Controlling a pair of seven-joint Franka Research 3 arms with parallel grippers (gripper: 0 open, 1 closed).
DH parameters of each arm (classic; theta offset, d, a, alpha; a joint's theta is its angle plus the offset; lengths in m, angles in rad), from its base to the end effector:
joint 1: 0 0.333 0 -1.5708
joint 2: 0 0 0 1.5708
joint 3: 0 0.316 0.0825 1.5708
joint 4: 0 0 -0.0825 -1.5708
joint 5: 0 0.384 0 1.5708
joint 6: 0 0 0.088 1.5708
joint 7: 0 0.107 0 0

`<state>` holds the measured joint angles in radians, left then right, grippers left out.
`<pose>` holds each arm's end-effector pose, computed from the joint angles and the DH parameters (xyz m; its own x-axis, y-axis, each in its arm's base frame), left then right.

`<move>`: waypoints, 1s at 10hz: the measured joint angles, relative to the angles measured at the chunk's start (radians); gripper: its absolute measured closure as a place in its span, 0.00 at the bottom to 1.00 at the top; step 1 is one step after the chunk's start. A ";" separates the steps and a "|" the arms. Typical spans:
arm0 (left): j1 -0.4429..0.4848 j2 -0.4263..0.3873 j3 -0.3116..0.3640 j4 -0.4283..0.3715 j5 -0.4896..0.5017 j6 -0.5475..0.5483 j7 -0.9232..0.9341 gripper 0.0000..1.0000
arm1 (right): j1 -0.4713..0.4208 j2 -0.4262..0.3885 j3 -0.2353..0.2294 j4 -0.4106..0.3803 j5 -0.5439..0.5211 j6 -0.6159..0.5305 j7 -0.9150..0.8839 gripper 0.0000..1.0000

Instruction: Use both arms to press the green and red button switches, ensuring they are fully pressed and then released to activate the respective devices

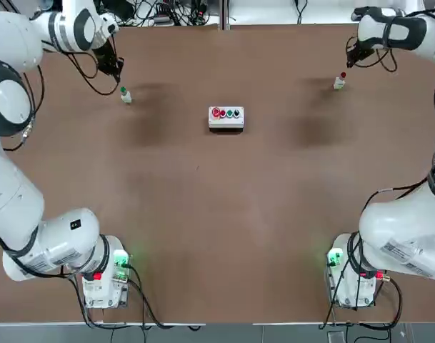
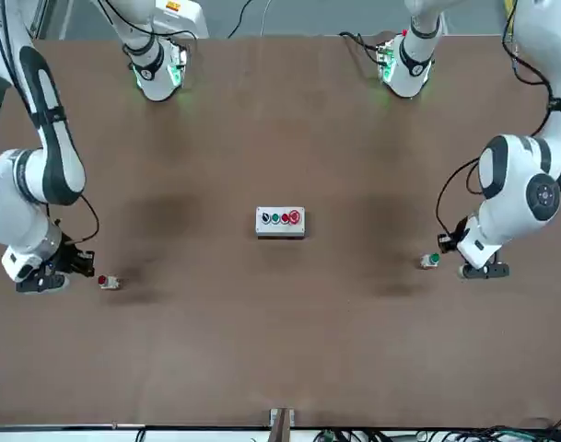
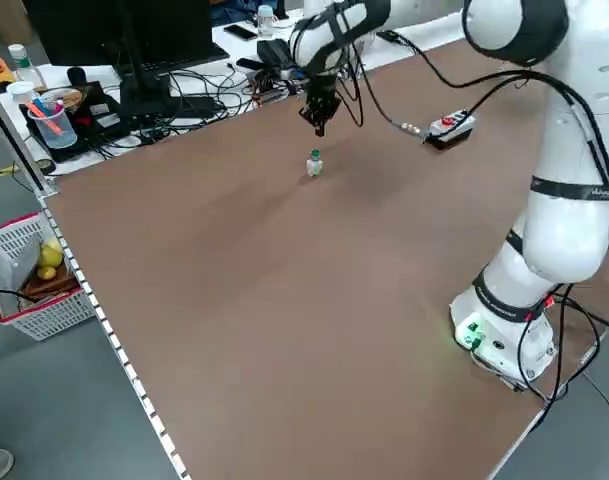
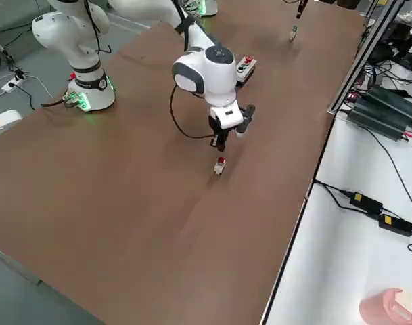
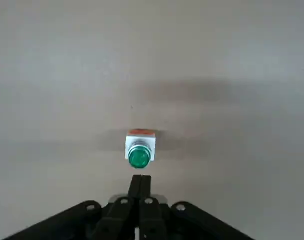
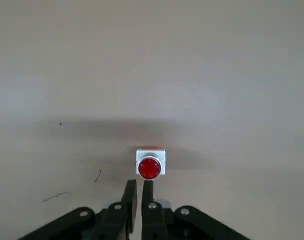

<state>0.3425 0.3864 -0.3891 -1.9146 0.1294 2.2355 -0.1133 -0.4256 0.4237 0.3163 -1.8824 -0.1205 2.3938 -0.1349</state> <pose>0.6184 -0.0130 0.3036 0.9993 0.0077 -0.0361 0.0092 -0.9991 0.0406 0.6374 -0.0843 0.3041 0.9904 0.0744 0.1166 0.0774 -0.9968 -0.0216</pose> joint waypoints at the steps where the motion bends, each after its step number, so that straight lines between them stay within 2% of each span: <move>1: 0.000 0.016 0.000 0.000 0.012 0.019 -0.009 0.99 | 0.004 0.013 -0.004 -0.004 0.000 0.020 0.005 0.89; 7: 0.010 0.039 0.003 -0.004 0.015 0.040 -0.023 0.99 | 0.021 0.057 -0.036 -0.020 0.000 0.083 0.007 0.89; 10: 0.030 0.041 0.003 -0.045 0.015 0.101 -0.024 0.99 | 0.031 0.067 -0.042 -0.022 0.000 0.100 0.007 0.89</move>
<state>0.3722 0.4277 -0.3860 -1.9598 0.1444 2.3364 -0.1369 -0.3942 0.4906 0.2743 -1.9047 -0.1205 2.4942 -0.1279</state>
